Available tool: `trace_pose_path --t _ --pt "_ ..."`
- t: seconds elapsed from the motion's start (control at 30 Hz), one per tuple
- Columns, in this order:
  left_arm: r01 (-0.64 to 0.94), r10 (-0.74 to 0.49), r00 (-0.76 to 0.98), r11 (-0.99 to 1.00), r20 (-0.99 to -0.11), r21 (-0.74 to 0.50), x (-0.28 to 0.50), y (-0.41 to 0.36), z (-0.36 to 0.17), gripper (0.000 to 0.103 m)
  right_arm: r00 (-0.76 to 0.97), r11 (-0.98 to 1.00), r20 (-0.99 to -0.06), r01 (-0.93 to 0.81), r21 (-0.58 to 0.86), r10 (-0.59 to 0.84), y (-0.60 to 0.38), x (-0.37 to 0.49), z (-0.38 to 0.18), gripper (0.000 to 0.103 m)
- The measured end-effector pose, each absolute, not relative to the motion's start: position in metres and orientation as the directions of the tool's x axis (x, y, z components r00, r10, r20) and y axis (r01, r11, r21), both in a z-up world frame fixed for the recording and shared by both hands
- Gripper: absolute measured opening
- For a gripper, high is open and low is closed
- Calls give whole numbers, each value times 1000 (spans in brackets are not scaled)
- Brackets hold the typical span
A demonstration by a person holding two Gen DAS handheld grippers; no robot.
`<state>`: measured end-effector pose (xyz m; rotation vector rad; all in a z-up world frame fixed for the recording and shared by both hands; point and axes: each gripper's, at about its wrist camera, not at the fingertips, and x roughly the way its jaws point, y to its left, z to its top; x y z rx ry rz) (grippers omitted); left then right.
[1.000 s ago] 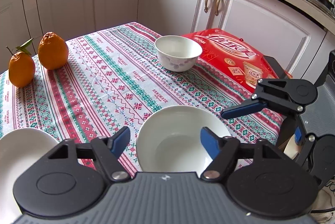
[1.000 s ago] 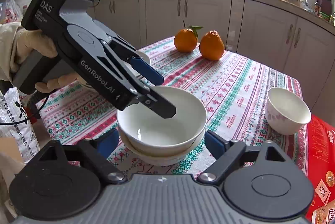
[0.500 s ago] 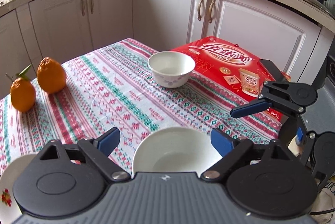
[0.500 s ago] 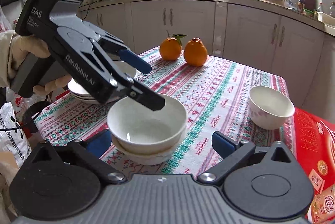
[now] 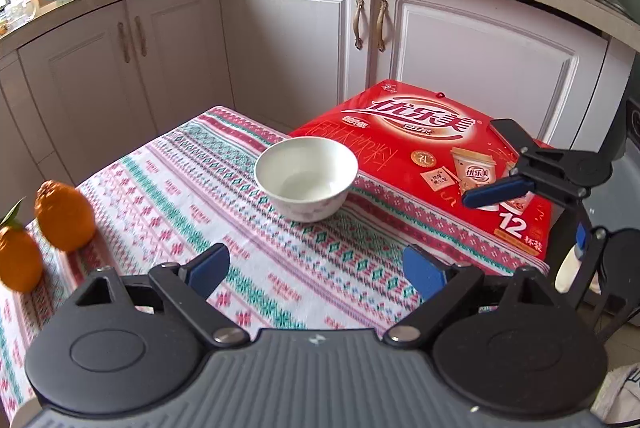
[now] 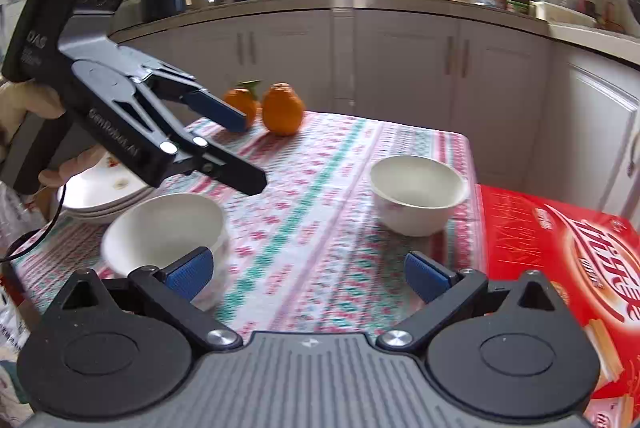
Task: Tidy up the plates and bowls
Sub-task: 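Open the left tool and withdraw it from the nested bowls, then reach the left tool to the remaining white bowl and grasp its rim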
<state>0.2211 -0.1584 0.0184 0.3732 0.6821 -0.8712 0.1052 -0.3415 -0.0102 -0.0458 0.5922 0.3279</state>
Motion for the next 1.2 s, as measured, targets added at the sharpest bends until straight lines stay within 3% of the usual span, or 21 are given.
trace_pose_path --t 0.37,0.73,0.93,1.2 --pt "826 -578 408 564 -707 15 270 -198 6 93 783 965 -593 -261 -40 187 -372 158 -28 103" --pt "830 -564 364 557 -741 -16 331 -234 -21 93 766 947 -616 -305 -98 183 -383 218 -50 103" --pt "840 -561 327 541 -760 -38 352 -249 -33 84 752 943 -626 -324 -80 206 -388 243 -59 101" --pt "844 -559 300 533 -773 -58 368 -261 -40 68 748 939 -626 -336 -74 219 -388 253 -65 88"
